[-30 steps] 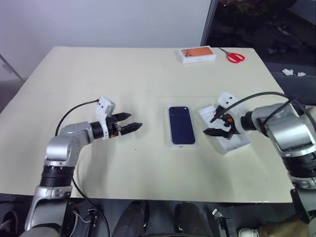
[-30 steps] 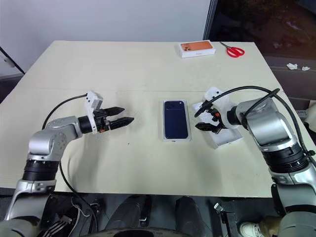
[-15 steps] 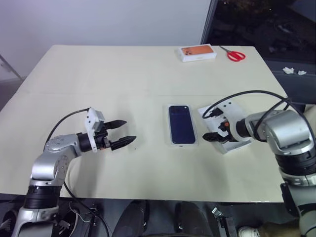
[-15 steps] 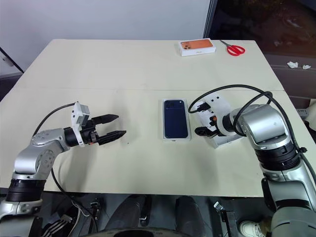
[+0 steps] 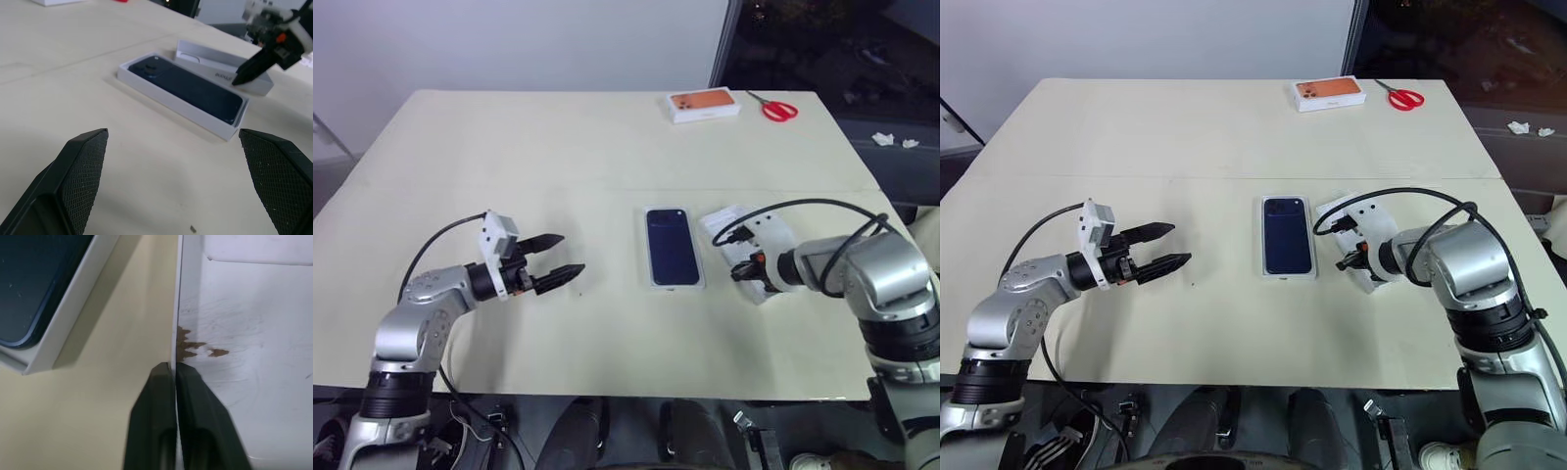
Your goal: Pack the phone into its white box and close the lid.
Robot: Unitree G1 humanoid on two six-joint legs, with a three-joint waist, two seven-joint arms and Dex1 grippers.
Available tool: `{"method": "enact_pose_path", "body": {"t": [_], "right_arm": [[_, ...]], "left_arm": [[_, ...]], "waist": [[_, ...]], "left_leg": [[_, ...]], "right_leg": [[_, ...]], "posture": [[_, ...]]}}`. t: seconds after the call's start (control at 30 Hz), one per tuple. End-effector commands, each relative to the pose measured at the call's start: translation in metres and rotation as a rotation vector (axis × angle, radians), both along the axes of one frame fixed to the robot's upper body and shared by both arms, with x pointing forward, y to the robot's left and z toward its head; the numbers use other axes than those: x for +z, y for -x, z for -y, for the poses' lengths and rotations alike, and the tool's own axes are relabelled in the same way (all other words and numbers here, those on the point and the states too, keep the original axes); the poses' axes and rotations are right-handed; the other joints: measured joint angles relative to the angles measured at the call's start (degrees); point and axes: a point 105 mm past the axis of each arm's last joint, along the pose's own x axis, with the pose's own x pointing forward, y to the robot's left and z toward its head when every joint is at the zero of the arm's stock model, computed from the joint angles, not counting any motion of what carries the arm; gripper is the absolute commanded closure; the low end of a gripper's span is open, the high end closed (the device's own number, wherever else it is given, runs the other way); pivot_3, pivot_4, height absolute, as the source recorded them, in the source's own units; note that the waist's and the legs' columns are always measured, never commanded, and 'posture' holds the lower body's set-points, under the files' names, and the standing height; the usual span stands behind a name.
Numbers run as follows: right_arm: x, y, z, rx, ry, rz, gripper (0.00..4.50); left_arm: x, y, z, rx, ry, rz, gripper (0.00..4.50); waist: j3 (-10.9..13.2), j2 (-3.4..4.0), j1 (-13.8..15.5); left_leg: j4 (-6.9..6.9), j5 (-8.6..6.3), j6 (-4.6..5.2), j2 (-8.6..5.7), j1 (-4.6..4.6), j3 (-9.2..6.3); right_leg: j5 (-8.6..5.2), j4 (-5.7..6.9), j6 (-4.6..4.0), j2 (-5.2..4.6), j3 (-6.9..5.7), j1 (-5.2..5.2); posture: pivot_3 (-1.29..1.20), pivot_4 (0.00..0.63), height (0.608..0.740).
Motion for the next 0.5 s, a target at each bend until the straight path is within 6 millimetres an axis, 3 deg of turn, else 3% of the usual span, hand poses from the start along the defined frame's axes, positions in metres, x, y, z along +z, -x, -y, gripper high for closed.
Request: {"method": "enact_pose_path", "body": {"t": [0.03,0.13,0.23,0.33,0.4,0.5], "right_arm": [[-0.005,0.002,-0.001,-0.015,-0.004,-0.007,4.45],[0.007,-0.009,0.003,-0.063,-0.013,0.042,4.45],[0.033,-0.025,0.002,-0.112,-0.06,0.132,4.45],[0.071,-0.039,-0.019,-0.059,-0.155,0.258,4.45],[0.085,-0.044,-0.029,-0.044,-0.217,0.293,4.45],[0.108,-0.039,-0.072,0.099,-0.515,0.288,4.45]], "left_arm": [[0.013,-0.002,0.0,0.004,0.026,0.037,0.0],[0.013,-0.003,-0.001,0.011,0.029,0.035,0.0],[0.015,-0.004,-0.002,0.017,0.04,0.031,0.0],[0.018,-0.006,-0.005,0.031,0.052,0.034,0.0],[0.021,-0.007,-0.008,0.041,0.059,0.038,0.0],[0.027,-0.01,-0.013,0.06,0.079,0.042,0.0]], "waist": [[0.0,-0.02,0.0],[0.0,-0.02,-0.1],[0.0,0.03,-0.4],[0.1,0.15,-0.9],[0.1,0.15,-1.3],[0.1,0.13,-1.5]], "left_leg": [[0.0,0.0,0.0,0.0,0.02,0.0],[0.0,0.0,0.0,0.0,0.05,0.0],[0.01,0.01,0.0,0.01,0.06,0.01],[-0.01,0.03,-0.03,0.01,0.01,0.02],[-0.06,0.06,-0.08,0.03,-0.01,0.0],[-0.06,0.06,-0.08,0.07,-0.01,0.0]], "right_leg": [[0.0,0.0,0.0,0.0,0.0,0.03],[0.0,0.0,0.0,0.01,0.0,0.06],[0.0,0.03,0.0,0.02,0.0,0.04],[0.0,0.12,0.0,0.04,0.01,-0.07],[0.0,0.12,0.0,0.07,0.01,-0.12],[0.0,0.12,0.0,0.11,0.01,-0.1]], "posture": [[0.0,0.15,0.74],[0.0,0.15,0.74],[0.0,0.15,0.74],[0.0,0.15,0.74],[0.0,0.15,0.74],[0.0,0.15,0.74]]}}
